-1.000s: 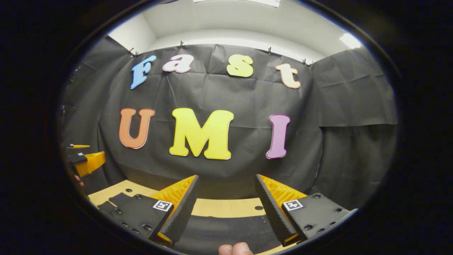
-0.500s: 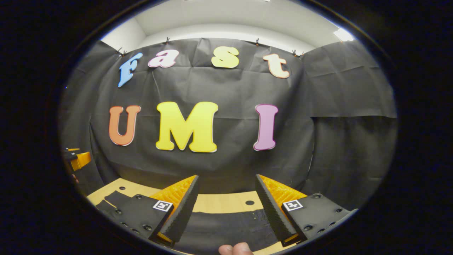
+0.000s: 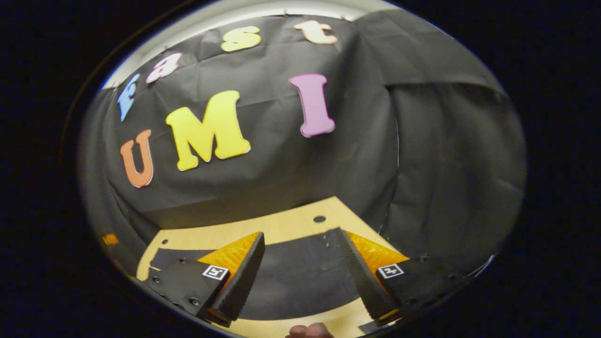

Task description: Grasp the waist and the cuffs of the jeans and fold them to make the two legs overlap; first hold the waist and fold one-third of the jeans toward the cuffs, then hold the cuffs and fold the remaining one-third in the same direction to finish folding.

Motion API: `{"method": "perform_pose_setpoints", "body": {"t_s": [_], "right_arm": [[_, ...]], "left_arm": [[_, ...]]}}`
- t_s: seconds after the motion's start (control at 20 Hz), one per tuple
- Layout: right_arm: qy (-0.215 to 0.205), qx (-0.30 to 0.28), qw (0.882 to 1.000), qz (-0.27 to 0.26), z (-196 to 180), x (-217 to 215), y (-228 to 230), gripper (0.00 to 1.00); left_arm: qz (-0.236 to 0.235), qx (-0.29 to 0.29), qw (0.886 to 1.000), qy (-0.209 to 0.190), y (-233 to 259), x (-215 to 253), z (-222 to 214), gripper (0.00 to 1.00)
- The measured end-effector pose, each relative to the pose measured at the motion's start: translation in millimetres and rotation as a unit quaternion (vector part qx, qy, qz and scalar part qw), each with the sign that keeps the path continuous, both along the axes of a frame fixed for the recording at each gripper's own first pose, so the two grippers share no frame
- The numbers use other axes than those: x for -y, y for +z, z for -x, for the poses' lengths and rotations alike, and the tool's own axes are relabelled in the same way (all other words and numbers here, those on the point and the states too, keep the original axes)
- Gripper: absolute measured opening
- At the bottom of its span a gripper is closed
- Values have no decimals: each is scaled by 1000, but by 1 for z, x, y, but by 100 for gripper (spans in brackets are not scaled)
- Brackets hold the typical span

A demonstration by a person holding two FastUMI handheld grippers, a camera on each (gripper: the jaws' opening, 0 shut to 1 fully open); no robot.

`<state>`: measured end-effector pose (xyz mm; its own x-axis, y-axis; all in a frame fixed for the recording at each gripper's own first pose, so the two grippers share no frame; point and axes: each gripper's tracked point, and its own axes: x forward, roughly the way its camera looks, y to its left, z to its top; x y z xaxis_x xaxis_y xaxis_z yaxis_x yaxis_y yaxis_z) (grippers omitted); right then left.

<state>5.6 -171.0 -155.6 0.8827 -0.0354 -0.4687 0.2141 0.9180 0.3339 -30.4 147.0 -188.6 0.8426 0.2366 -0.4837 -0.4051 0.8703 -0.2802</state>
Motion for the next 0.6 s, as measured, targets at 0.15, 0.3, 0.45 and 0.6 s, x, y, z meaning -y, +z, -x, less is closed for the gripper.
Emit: {"method": "perform_pose_setpoints", "body": {"t_s": [0.15,0.3,0.45,0.6], "right_arm": [[-41,-65,993,-89,18,17,-54,92],[-77,-109,979,-154,34,27,-92,98],[-104,-137,967,-187,42,32,-122,98],[-117,-158,958,-209,50,34,-138,98]], "left_arm": [[123,-64,988,69,-65,-12,37,99],[232,-108,957,138,-109,-17,68,99],[327,-119,914,207,-138,-10,82,99],[372,-116,886,250,-154,-14,84,99]]}}
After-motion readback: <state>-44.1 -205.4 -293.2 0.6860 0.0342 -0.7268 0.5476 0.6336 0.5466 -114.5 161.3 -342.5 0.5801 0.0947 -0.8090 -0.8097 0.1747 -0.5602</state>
